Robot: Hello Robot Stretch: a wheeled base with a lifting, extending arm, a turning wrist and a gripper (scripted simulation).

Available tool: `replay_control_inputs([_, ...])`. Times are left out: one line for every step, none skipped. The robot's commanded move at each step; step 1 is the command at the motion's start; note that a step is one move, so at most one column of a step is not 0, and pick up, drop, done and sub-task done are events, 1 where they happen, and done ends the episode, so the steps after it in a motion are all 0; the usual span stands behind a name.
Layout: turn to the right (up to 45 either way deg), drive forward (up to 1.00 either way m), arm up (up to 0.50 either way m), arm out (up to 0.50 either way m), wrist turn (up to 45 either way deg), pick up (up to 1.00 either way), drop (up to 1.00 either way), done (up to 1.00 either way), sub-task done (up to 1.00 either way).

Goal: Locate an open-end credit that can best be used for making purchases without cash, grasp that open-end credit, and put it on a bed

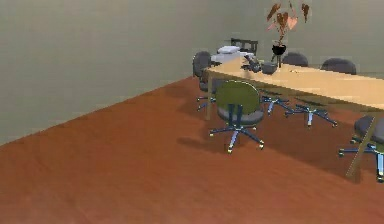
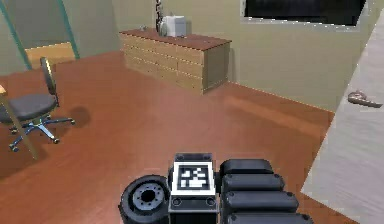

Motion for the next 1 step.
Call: replay_control_inputs([0.0, 0.3, 0.0, 0.0, 0.0, 0.0, 0.0, 0.0, 0.0])
